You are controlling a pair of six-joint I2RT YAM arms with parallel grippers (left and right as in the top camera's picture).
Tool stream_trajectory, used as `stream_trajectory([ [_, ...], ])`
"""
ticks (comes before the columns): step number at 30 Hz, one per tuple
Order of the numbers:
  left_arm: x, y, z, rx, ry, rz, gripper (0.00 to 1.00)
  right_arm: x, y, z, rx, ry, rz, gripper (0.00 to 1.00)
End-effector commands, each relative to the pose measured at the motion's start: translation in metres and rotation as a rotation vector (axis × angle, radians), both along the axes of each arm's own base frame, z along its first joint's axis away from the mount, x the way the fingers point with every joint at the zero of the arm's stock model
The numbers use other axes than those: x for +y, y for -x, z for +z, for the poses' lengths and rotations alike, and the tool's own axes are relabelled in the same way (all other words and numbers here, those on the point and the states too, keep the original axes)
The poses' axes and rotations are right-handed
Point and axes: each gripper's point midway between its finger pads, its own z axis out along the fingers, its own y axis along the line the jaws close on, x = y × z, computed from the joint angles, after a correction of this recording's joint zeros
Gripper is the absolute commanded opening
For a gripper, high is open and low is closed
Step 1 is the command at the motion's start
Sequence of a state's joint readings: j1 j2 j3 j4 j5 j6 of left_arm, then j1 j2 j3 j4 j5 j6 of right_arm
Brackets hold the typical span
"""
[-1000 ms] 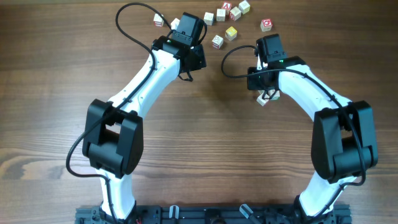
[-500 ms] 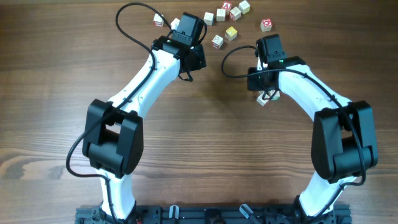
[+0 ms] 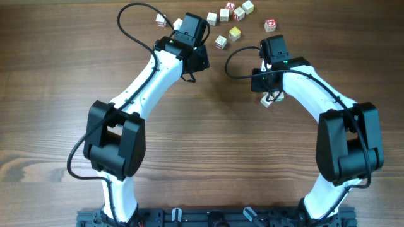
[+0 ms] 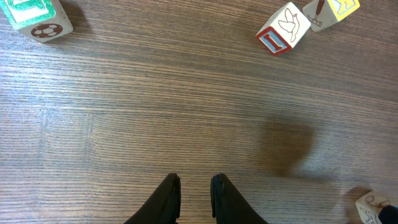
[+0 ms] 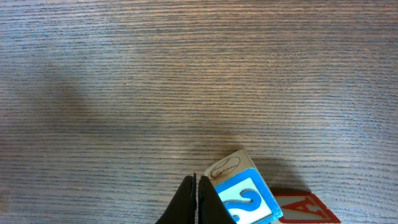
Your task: Form a circle
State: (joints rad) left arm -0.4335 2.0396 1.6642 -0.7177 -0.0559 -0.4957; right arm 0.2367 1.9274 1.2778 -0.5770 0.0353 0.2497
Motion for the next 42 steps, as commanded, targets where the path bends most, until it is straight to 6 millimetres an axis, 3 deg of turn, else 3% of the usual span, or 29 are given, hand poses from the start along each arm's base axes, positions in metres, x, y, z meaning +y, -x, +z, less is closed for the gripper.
stream_trajectory([
  [1, 0.003, 0.001, -0.008, 0.009, -0.018, 0.012, 0.21, -0.006, 0.005, -0.011, 0.028, 0.026, -0.023, 0.05],
  [8, 0.003, 0.001, -0.008, 0.009, -0.018, 0.012, 0.21, -0.004, -0.002, -0.007, -0.001, 0.019, -0.023, 0.05],
  [13, 0.003, 0.001, -0.008, 0.009, -0.018, 0.012, 0.21, 0.001, -0.022, 0.009, -0.076, -0.001, -0.025, 0.04],
  [21, 0.003, 0.001, -0.008, 0.009, -0.018, 0.012, 0.21, -0.001, -0.017, 0.039, -0.109, -0.008, -0.026, 0.05],
  [24, 0.003, 0.001, -0.008, 0.010, -0.018, 0.012, 0.20, -0.004, -0.008, 0.066, -0.130, -0.013, -0.027, 0.04],
  [26, 0.001, 0.002, -0.003, 0.002, -0.014, 0.008, 0.20, -0.011, 0.000, 0.102, -0.187, -0.027, -0.041, 0.04],
  [28, -0.001, 0.005, 0.010, -0.016, -0.006, 0.003, 0.19, -0.025, 0.010, 0.136, -0.244, -0.028, -0.069, 0.04],
  [30, 0.000, 0.008, 0.035, -0.065, -0.008, 0.005, 0.19, -0.046, 0.023, 0.171, -0.313, -0.011, -0.132, 0.05],
  [32, 0.006, 0.012, 0.065, -0.128, -0.034, 0.022, 0.18, -0.068, 0.037, 0.204, -0.390, 0.009, -0.200, 0.12],
  [33, 0.010, 0.017, 0.083, -0.166, -0.052, 0.033, 0.18, -0.077, 0.045, 0.220, -0.431, 0.018, -0.224, 0.21],
  [37, 0.018, 0.046, 0.146, -0.292, -0.107, 0.050, 0.15, -0.100, 0.076, 0.276, -0.588, 0.025, -0.289, 0.75],
  [40, 0.020, 0.075, 0.188, -0.384, -0.142, 0.049, 0.13, -0.108, 0.105, 0.308, -0.684, 0.032, -0.306, 0.95],
  [42, 0.021, 0.100, 0.215, -0.444, -0.162, 0.035, 0.12, -0.114, 0.122, 0.320, -0.720, 0.044, -0.326, 0.99],
])
